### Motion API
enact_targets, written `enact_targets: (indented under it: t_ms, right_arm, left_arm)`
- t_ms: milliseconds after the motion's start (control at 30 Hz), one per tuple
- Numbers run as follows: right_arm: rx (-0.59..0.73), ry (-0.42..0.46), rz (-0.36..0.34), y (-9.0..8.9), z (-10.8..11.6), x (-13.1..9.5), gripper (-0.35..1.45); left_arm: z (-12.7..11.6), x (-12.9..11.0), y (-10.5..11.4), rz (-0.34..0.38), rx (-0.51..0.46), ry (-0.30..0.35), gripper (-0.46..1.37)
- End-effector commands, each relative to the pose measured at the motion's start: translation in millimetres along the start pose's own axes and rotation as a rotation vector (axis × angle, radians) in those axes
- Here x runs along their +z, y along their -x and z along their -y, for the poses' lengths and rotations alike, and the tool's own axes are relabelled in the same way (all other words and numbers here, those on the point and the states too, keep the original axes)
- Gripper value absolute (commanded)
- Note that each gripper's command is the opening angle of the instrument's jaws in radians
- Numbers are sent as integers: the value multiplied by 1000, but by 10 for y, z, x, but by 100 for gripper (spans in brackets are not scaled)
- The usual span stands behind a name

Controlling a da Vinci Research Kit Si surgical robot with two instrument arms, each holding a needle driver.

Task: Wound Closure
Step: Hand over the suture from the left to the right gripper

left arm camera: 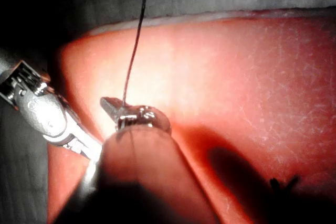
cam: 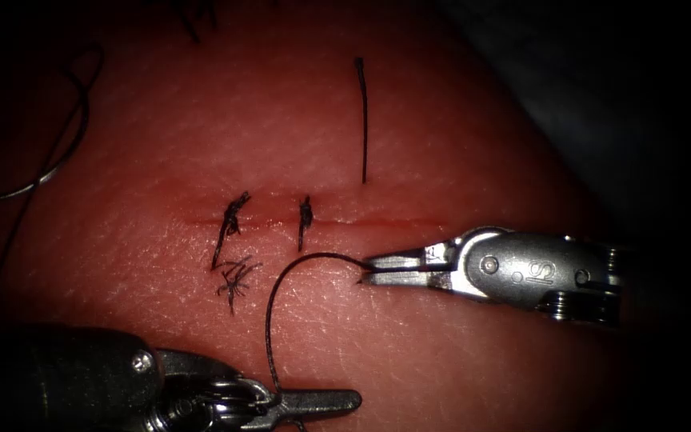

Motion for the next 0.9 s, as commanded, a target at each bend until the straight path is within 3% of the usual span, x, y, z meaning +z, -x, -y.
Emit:
enact_targets:
  t_ms: [33, 433, 467, 567, 600, 667, 767, 900]
  right_arm:
    - [1, 4, 0, 0, 0, 0, -35]
    - [13, 4, -1, 0, 2, 1, -35]
    - [13, 7, 1, 0, 2, 1, -21]
    - [14, 18, 9, 0, 1, 1, 47]
    - [15, 40, 24, -1, 0, 1, 82]
    - [21, 63, 40, -1, -1, 1, 107]
    - [40, 100, 70, -3, -4, -1, 125]
    - [68, 139, 95, -8, -10, -4, 134]
  left_arm:
    - [3, 0, 2, -1, -3, 6, -35]
    - [3, -3, 32, -7, -1, 13, -35]
    - [2, -4, 34, -8, -1, 13, -35]
    - [0, -5, 37, -10, -5, 13, -35]
    - [0, -4, 37, -9, -4, 13, -35]
    - [0, -3, 36, -7, -5, 13, -35]
    - [0, 0, 32, -3, -5, 11, -35]
    - [0, 4, 25, 2, -4, 10, -35]
